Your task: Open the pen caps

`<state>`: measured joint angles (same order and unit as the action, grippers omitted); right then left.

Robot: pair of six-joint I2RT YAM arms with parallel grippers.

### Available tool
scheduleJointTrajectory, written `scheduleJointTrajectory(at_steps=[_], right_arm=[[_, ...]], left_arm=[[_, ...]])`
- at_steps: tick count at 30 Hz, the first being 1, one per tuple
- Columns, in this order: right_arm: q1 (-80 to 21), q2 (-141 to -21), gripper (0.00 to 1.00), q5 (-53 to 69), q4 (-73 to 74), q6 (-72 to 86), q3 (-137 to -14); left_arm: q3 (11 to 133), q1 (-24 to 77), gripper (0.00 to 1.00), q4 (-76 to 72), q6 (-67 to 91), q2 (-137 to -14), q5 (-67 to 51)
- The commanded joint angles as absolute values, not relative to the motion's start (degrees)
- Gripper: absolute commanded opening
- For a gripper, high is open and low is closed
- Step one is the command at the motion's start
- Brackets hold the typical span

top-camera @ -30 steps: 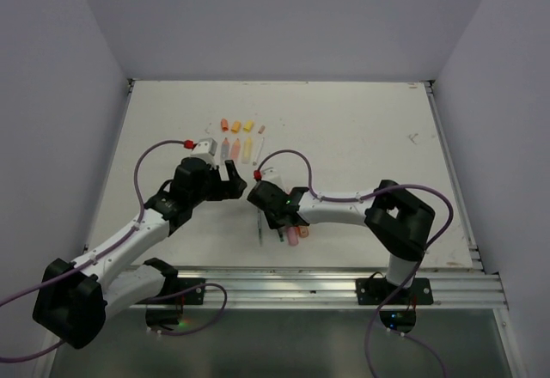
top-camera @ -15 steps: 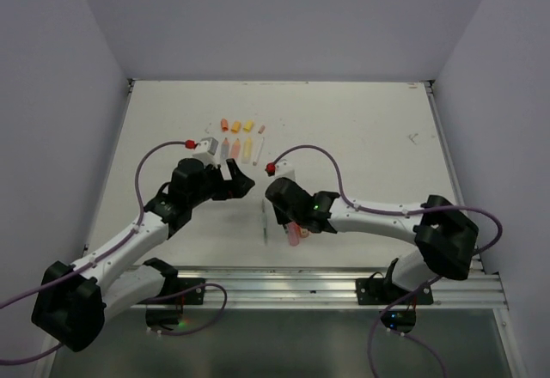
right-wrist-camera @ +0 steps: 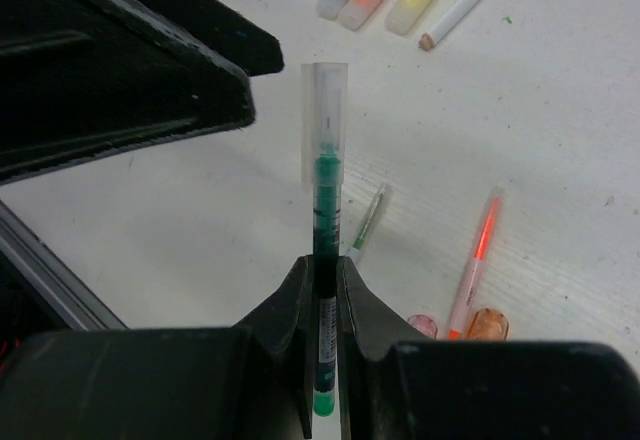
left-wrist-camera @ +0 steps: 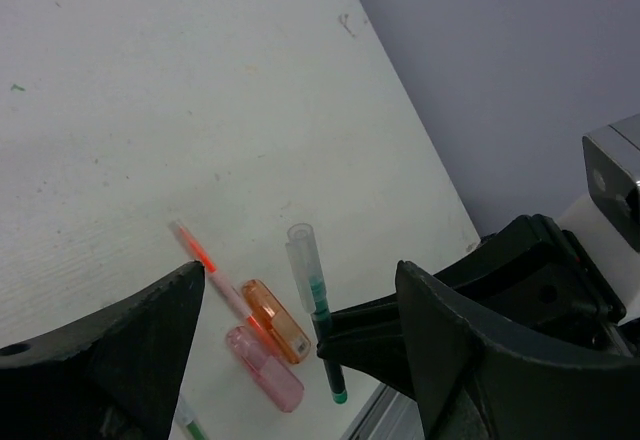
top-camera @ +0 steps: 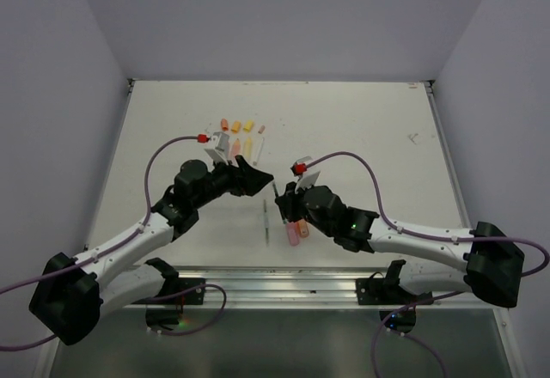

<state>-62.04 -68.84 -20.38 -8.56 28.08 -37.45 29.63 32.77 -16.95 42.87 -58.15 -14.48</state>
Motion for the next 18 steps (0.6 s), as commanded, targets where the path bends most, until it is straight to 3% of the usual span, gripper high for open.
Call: scheduleJointTrajectory(at_steps=[1,18], right_arm=[[-62.3,-66.0,0.00,-19.2,-17.6,26.7,-35.7],[-62.2,-64.5,0.00,-17.4,-21.6,26.1,-32.5]], left_arm=[[30.5,34.8,0.79,-24.1,44.4,-60.8,-16.0],[31.4,37.1,0.52,-30.0,47.5,-65.3,-16.7]])
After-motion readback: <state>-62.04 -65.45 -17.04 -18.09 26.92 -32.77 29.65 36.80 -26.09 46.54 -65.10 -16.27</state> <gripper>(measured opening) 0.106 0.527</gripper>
